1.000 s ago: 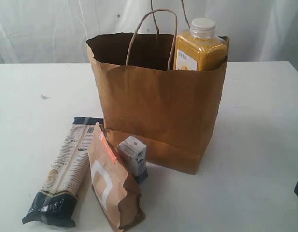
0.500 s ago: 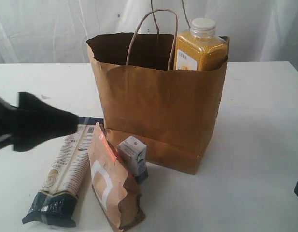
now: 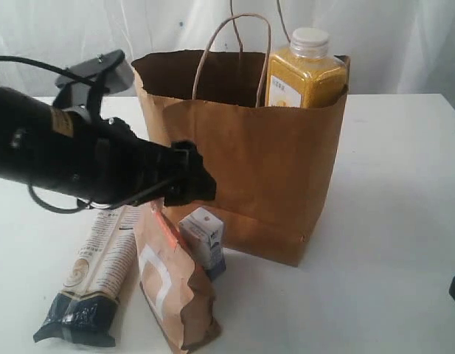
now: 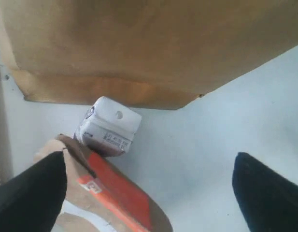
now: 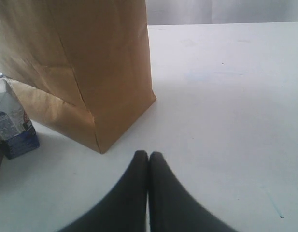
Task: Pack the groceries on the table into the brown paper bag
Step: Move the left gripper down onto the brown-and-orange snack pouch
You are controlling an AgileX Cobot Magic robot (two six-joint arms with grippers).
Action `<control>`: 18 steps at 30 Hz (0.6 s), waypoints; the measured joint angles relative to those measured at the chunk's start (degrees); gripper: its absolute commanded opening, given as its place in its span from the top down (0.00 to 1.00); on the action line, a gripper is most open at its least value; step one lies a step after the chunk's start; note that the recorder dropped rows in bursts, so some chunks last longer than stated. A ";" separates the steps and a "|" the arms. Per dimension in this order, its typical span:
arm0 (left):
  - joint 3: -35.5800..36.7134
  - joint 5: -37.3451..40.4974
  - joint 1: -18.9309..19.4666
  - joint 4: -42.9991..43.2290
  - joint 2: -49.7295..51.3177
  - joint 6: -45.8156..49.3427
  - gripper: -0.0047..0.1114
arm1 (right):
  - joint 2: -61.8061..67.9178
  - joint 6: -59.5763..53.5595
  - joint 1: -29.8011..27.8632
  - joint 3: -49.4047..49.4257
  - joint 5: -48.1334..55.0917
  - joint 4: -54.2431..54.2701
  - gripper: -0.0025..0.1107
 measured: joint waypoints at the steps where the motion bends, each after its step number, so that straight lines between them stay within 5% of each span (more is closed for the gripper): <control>1: -0.22 0.61 0.00 0.11 1.34 -0.08 0.17 | 0.00 0.00 0.00 0.00 0.00 0.00 0.98; 18: -0.51 7.60 0.00 1.78 8.81 -2.93 0.17 | 0.00 0.00 0.00 0.00 0.00 0.00 0.98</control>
